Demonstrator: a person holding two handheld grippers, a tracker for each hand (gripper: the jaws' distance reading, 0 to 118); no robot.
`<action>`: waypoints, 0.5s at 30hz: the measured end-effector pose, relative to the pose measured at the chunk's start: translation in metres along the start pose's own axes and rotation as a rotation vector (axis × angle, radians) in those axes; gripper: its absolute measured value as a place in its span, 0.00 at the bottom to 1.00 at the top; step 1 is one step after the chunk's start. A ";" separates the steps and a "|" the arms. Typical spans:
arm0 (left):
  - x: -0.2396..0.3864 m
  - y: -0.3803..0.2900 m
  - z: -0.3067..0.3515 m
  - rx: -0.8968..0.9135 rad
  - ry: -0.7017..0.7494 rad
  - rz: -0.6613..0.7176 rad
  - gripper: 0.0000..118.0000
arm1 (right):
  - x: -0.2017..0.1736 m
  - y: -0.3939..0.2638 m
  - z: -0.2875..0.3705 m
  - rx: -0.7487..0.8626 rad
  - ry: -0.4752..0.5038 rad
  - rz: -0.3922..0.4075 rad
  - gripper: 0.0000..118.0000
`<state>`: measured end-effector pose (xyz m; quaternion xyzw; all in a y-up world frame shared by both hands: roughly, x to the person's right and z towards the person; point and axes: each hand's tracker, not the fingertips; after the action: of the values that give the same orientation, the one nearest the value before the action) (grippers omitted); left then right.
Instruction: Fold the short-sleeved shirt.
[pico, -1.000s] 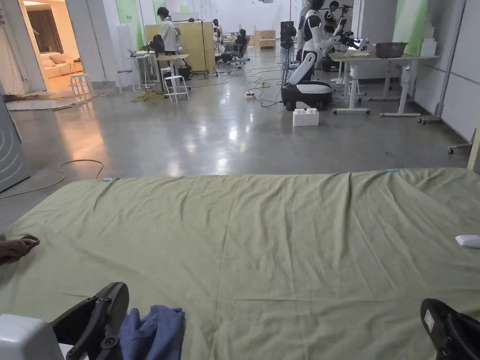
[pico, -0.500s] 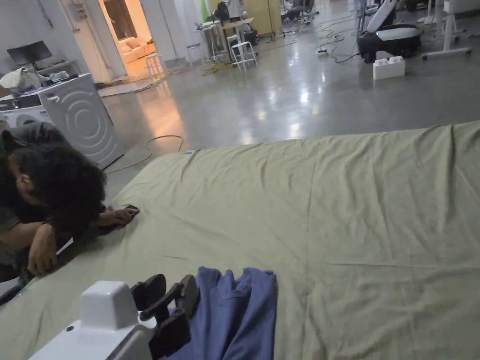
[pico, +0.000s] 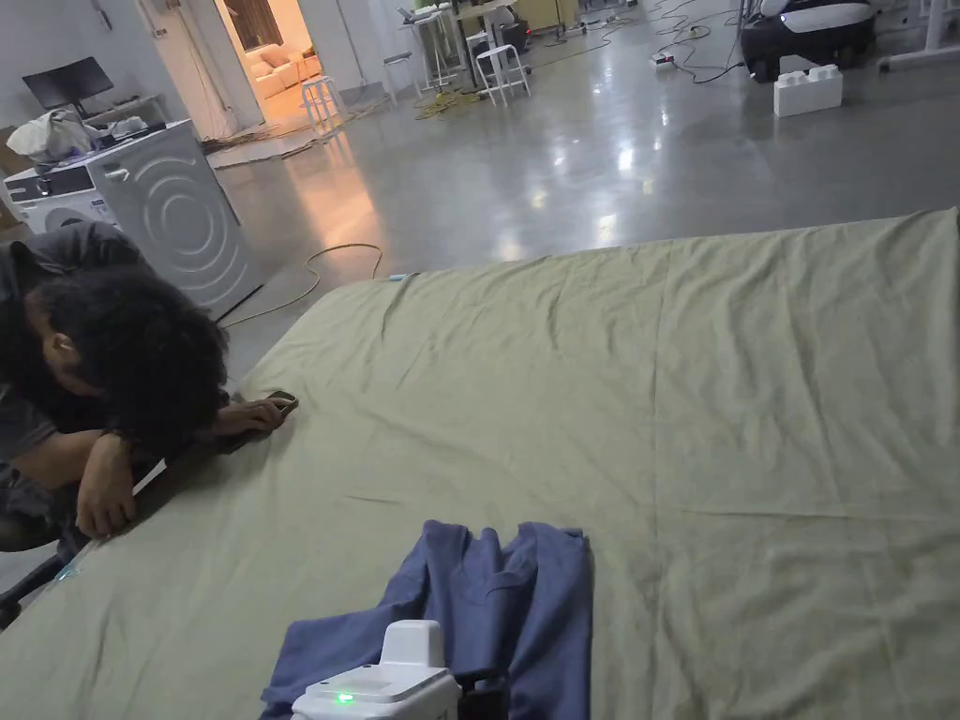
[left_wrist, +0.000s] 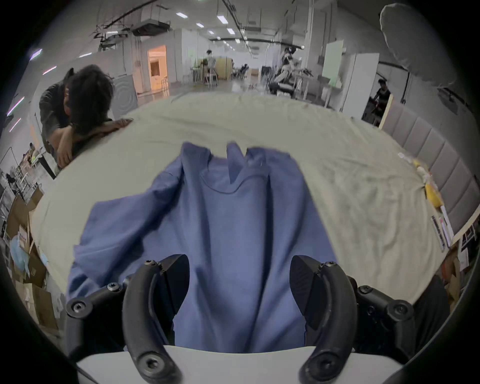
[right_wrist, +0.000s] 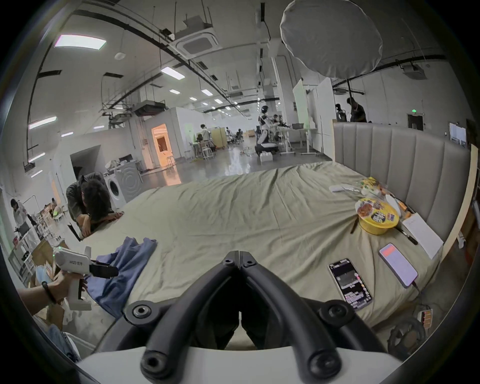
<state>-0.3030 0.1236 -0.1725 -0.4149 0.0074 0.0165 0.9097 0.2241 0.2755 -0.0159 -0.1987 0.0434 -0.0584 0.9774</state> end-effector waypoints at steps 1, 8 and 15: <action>-0.001 0.000 -0.010 -0.009 -0.001 -0.002 0.68 | 0.001 -0.001 0.001 -0.011 -0.013 0.003 0.00; -0.006 0.011 -0.031 -0.100 0.000 0.041 0.58 | 0.020 -0.023 0.002 -0.091 -0.076 -0.040 0.00; -0.024 0.038 -0.024 -0.133 -0.070 0.210 0.09 | 0.033 -0.041 0.023 -0.130 -0.095 -0.039 0.00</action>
<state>-0.3284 0.1294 -0.2161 -0.4703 0.0180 0.1267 0.8732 0.2554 0.2421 0.0192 -0.2651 -0.0032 -0.0649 0.9620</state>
